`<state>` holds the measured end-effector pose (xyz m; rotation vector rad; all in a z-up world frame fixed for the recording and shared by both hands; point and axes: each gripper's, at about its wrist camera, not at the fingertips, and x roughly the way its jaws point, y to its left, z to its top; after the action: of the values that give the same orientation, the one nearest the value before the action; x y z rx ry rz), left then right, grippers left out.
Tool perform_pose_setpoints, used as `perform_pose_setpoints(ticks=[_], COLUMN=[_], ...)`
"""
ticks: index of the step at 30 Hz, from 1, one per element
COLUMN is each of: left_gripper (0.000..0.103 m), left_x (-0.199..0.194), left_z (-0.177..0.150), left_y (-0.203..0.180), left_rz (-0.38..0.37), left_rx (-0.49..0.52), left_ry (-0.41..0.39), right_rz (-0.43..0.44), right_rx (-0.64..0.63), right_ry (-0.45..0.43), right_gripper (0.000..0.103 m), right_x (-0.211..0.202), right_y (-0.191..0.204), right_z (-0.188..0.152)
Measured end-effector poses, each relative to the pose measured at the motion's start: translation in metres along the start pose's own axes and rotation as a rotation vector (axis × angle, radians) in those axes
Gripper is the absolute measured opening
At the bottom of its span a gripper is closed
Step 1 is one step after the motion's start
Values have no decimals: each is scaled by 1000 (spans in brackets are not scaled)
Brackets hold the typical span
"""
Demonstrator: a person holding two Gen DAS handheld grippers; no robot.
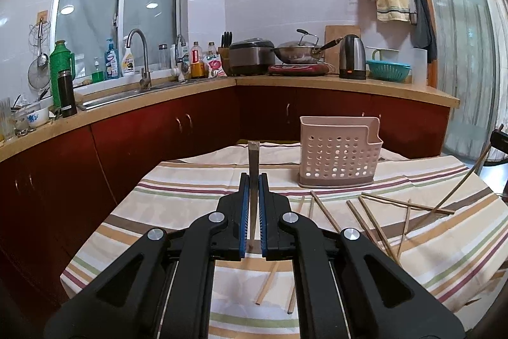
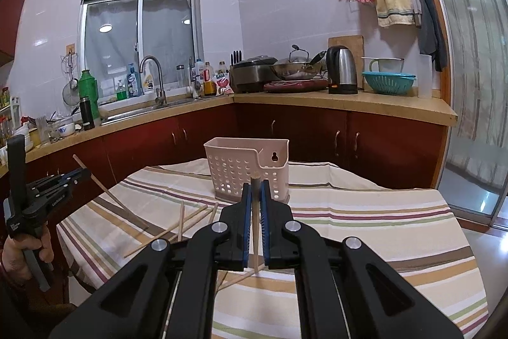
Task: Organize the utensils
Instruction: 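Lift both held chopsticks and carry them over the beige basket, then lower the chopsticks into the basket and open both tools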
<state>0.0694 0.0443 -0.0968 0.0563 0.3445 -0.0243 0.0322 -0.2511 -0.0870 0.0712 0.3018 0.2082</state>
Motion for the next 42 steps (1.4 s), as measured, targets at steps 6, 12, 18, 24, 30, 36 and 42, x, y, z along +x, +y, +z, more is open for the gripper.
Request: perform_pose_setpoints(ticks=[6,12,18,24,30,36,42], left_gripper=[6,6,6,6,6,6,6], left_x=[2,9,24,36,45,65,111], left_z=[13,37,60,85,123,161,163], left_y=[3,2,-7,-15,-24,-43,-59], left_rz=[-17,-70,-130,-170,-203,-234,-261], left_rx=[-17,-41,-41,-34,-22,-19,-14], left_ry=[-24,-52,-73,-116,-193,-265,-178], right_rz=[9,11,11,3,0,-6,-14], right_rx=[4,14,13,2,-9,-15,21], right_ry=[-9,-32,-65,-105,-175,-250,-206], right_gripper=[6,6,6,6,6,6,6], right_x=[4,13,28,44,57,81,129], right_y=[1,-2,-6,-9,-14,-21,-34], right_z=[7,20,38,62,92,124,125])
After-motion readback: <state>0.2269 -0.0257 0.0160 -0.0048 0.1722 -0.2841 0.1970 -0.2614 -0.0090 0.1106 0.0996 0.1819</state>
